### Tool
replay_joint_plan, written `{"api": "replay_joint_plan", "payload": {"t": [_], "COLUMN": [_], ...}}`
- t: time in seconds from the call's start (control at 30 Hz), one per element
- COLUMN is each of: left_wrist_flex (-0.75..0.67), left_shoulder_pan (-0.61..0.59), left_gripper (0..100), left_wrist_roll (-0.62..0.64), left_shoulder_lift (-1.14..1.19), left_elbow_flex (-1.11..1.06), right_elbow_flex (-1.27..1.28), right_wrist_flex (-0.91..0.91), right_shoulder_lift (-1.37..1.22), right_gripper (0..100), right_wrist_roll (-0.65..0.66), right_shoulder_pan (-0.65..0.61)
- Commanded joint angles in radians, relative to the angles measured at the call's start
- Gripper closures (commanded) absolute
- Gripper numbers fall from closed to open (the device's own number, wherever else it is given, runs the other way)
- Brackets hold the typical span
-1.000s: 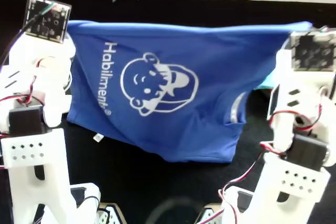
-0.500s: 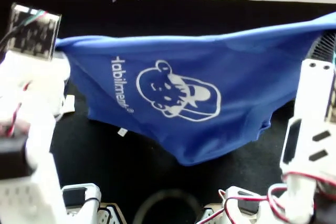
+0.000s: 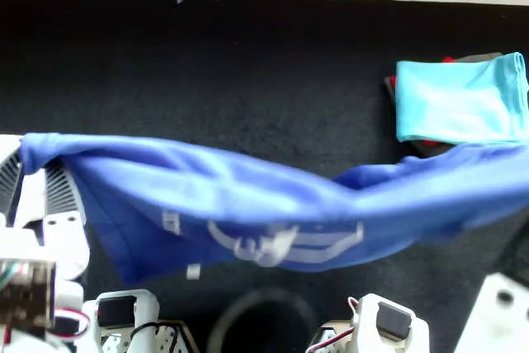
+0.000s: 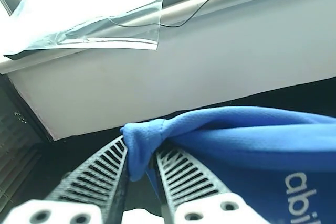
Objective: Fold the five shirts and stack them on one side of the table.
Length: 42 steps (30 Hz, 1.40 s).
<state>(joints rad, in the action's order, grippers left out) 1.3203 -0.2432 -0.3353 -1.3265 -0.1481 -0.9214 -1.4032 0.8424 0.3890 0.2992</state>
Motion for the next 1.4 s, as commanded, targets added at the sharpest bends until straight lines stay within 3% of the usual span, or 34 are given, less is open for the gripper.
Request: {"api": "replay_joint_plan", "payload": {"t": [0.0, 0.2, 0.43, 0.6, 0.77, 0.9, 1.03, 1.23, 1.37], "left_wrist_flex": [-0.005, -0.014, -0.195, -0.367, -0.514, -0.594, -0.591, -0.423, -0.327], "left_shoulder_pan": [-0.027, -0.079, -0.079, -0.077, -0.031, 0.024, 0.035, 0.031, 0.036], "left_gripper": [99, 99, 99, 99, 99, 99, 99, 99, 99], "left_wrist_roll": [0.008, 0.008, 0.005, 0.005, 0.005, 0.005, 0.005, 0.003, 0.003], "left_shoulder_lift": [-0.013, -0.007, -0.007, 0.022, 0.255, 0.510, 0.757, 1.026, 1.179], "left_elbow_flex": [0.024, -0.019, -0.317, -0.533, -0.591, -0.498, -0.266, 0.120, 0.266], "right_elbow_flex": [-0.053, -0.010, 0.315, 0.680, 0.947, 0.934, 0.763, 0.409, 0.285], "right_wrist_flex": [-0.018, -0.010, 0.059, 0.220, 0.432, 0.501, 0.499, 0.383, 0.262], "right_shoulder_lift": [-0.013, -0.045, -0.180, -0.262, -0.332, -0.440, -0.559, -0.730, -0.855], "right_gripper": [99.1, 99.1, 99.1, 99.1, 99.1, 99.1, 99.1, 99.1, 99.1], "right_wrist_roll": [-0.003, -0.008, -0.008, -0.005, -0.006, -0.008, -0.008, -0.008, -0.008], "right_shoulder_pan": [0.015, 0.007, 0.005, -0.036, -0.096, -0.114, -0.114, -0.117, -0.119]}}
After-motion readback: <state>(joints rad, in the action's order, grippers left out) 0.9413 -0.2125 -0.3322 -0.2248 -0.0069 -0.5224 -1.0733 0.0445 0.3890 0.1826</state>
